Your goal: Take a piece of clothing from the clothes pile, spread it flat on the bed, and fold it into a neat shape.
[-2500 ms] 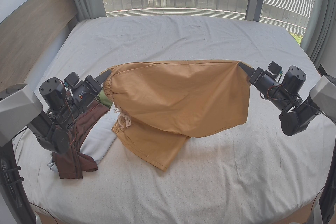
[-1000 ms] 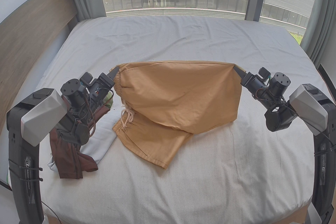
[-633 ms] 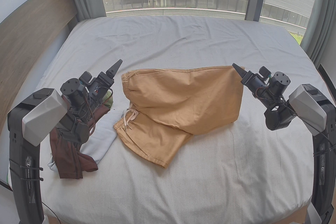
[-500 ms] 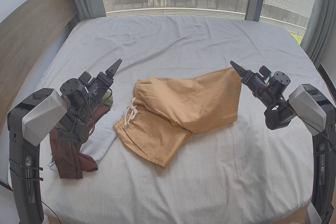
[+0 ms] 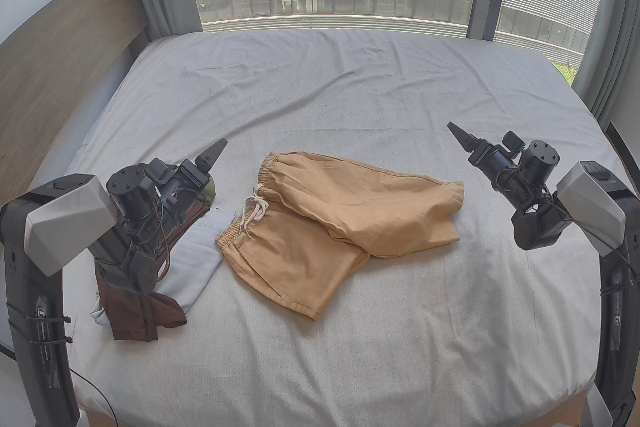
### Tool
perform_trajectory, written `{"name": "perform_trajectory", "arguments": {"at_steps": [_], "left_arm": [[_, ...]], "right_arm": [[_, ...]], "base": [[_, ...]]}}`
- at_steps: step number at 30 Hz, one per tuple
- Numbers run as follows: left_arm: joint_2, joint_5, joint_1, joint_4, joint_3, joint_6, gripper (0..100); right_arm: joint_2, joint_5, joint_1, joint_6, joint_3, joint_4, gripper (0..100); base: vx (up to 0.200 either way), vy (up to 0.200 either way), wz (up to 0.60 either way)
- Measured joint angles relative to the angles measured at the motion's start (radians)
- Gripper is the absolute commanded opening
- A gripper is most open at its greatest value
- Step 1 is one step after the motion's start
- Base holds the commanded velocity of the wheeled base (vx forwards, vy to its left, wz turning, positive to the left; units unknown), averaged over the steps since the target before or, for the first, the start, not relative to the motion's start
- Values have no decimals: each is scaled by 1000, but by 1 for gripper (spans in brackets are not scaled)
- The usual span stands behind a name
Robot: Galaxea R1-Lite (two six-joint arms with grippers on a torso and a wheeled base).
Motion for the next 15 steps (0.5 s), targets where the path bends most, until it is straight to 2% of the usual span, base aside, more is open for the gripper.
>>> {"name": "perform_trajectory", "arguments": {"at_steps": [9, 15], "left_arm": [[-86, -32, 4, 0, 181, 31, 100], [-117, -67, 7, 1, 286, 146, 100]], "right_arm": [[-64, -11, 32, -20, 260, -113, 100], [-138, -11, 98, -37, 457, -145, 100]], "base": [[0, 0, 0], [0, 0, 0]]}}
